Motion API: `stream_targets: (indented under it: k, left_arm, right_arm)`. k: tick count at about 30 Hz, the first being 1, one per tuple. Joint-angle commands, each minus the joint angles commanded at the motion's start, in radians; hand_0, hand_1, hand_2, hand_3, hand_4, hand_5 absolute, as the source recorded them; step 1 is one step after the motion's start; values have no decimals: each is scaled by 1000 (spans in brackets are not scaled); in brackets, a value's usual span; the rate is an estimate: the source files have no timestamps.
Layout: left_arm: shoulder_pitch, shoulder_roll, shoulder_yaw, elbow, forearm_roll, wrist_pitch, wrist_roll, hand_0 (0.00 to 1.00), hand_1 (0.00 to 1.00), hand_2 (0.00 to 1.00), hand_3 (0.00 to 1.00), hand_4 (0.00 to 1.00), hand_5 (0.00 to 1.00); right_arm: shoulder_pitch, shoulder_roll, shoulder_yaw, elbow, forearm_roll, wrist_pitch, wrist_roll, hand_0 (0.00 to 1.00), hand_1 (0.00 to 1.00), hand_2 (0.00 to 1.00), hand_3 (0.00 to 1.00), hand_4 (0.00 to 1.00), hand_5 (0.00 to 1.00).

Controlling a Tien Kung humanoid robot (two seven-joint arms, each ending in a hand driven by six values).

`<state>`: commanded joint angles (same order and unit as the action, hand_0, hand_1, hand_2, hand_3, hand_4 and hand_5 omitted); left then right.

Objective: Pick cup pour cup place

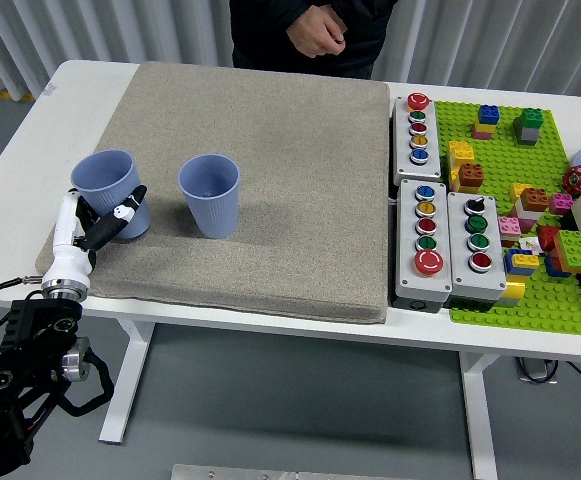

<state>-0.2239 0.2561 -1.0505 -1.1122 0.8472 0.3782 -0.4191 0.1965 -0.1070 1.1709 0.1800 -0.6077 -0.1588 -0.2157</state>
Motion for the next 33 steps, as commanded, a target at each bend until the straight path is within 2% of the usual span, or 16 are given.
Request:
stream_targets:
  k: [9,16,33]
  left_arm:
    - [6,-1,0,1,9,-5,5,709,690,804,790,913,356]
    - [8,-1,-7,-5,25,-9,10,718,708,856,827,917,353]
    - [28,1,-16,-16,66,-24,25,725,720,859,830,924,359]
  right_arm:
    - [-1,0,1,0,-2,0,0,719,682,721,687,306,297]
    - [-1,0,1,0,-2,0,0,719,682,721,688,307,294]
    - [-6,0,3,0,-11,1,-2,719,682,721,686,307,294]
